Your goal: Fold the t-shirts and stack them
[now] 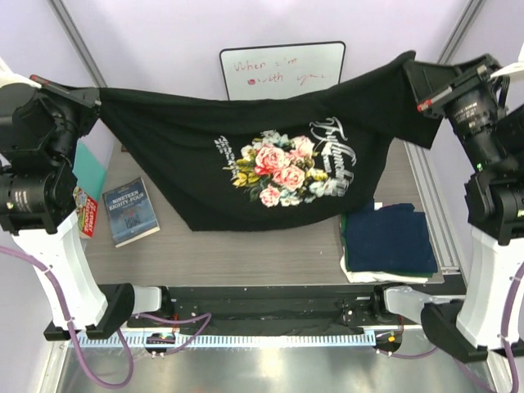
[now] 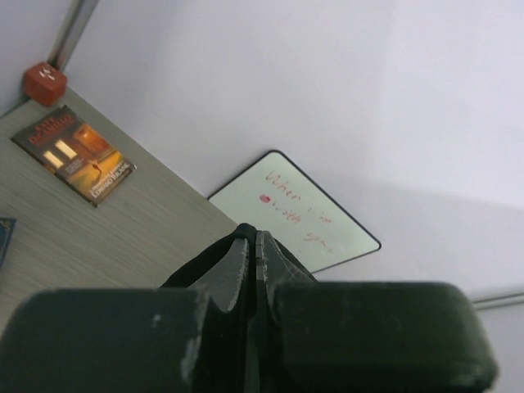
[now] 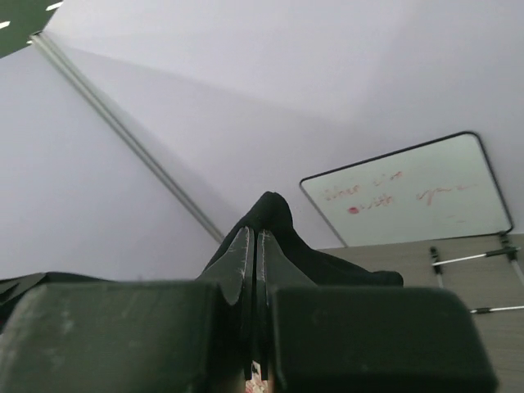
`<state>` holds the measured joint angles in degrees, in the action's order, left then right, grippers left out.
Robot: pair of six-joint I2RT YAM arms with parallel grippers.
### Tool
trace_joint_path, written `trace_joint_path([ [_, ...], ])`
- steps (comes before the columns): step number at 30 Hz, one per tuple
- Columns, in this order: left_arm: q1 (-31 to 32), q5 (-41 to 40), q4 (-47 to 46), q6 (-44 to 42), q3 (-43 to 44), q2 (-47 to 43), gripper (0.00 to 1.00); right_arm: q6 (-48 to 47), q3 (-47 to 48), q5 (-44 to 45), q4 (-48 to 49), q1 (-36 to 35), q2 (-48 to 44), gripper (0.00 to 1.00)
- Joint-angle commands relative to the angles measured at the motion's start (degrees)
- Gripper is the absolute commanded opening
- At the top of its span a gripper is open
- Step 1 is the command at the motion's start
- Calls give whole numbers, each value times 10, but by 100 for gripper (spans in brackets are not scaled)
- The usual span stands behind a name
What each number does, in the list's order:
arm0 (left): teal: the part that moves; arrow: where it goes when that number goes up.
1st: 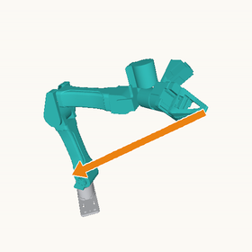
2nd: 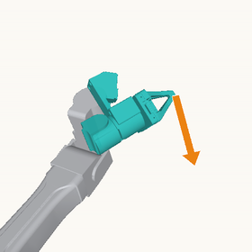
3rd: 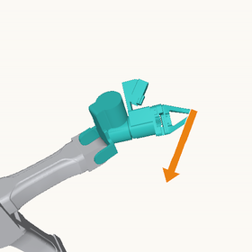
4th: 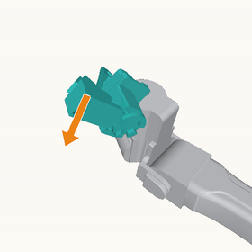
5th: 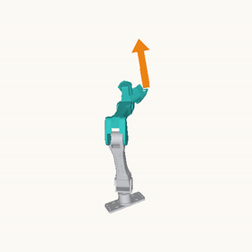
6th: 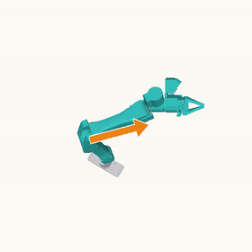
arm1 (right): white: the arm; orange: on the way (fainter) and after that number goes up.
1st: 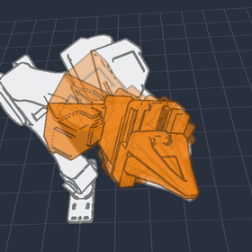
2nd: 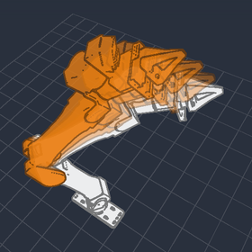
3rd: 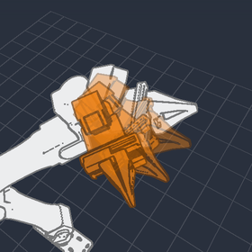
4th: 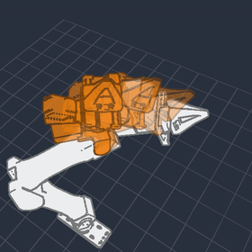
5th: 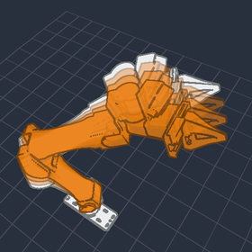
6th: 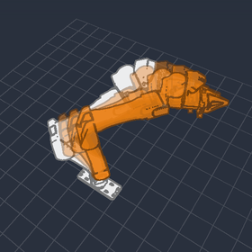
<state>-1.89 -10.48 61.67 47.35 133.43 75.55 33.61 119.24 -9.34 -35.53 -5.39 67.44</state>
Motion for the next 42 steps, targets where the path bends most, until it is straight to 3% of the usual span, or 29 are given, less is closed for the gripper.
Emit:
trace_joint_path([
  [1, 2, -81, 3, -15, 35, -18, 0, 86, -73, -49, 82, 2, -40, 1],
  [9, 12, -108, 8, -12, 61, 39, 0, 123, -228, -47, 98, 3, -57, 1],
  [16, 13, -73, -8, -7, 63, 117, 0, 80, -228, -25, 115, 2, 14, 1],
  [23, 12, -69, -25, -30, -18, 207, 0, 85, -307, -22, 163, 3, 107, 1],
  [31, 12, -130, -239, -29, -270, 191, 0, 105, -386, -42, 236, 2, 213, 1],
  [42, 11, -55, -306, -40, -265, 333, 0, 113, -378, -49, 303, -2, 360, 1],
])
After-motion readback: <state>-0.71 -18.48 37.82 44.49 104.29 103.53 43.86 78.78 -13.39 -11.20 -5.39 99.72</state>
